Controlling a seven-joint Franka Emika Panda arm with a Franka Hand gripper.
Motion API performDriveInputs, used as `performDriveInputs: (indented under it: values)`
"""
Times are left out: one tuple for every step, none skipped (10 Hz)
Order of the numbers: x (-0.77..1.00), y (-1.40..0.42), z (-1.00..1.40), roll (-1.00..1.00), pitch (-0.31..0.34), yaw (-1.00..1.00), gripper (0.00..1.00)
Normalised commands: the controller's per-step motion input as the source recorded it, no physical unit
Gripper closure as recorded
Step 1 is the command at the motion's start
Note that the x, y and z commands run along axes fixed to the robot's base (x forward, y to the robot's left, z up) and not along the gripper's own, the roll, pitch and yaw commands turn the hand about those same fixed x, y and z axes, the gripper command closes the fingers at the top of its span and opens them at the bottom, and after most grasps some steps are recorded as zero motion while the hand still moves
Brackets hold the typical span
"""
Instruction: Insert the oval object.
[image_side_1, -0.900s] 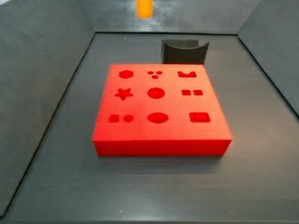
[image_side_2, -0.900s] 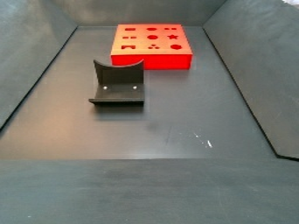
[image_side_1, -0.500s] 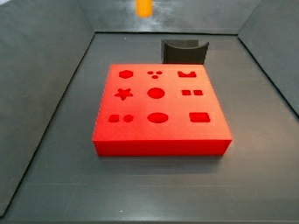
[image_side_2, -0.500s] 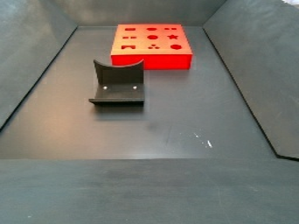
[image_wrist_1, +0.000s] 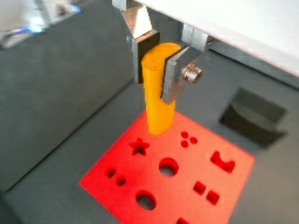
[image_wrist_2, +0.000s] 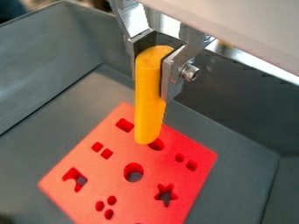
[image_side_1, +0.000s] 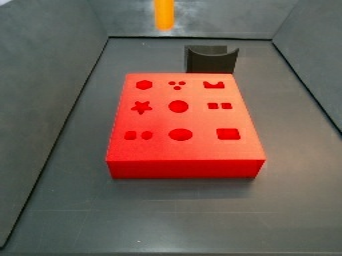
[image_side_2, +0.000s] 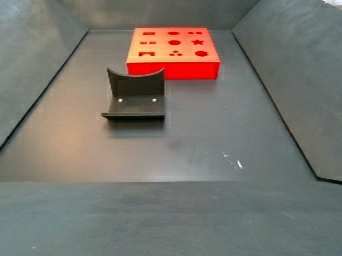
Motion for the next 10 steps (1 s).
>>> performDriveInputs:
  values:
    - [0.0, -0.03, -0.21, -0.09, 0.0, -1.0, 1.0]
    - [0.07, -0.09, -0.19, -0.13, 0.106, -0.83, 1.0]
    - [0.0, -0.28, -0.32, -0.08, 0.099, -0.73, 1.0]
    - [0.0, -0.21, -0.34, -0.01, 0.001, -0.89, 1.0]
    - [0.0, -0.12, -0.47, 0.0, 0.0, -0.98, 1.0]
    - [0.0, -0.1, -0.51, 0.0, 0.0, -1.0, 1.0]
    - [0.0, -0.08, -0.57, 0.01, 0.0, -1.0, 1.0]
    - [0.0, -0.02, -0.6, 0.03, 0.0, -1.0, 1.0]
    - [0.0, -0.02, -0.55, 0.02, 0.027, -1.0, 1.0]
    - [0.0, 0.0, -0.48, 0.0, 0.101, -1.0, 1.0]
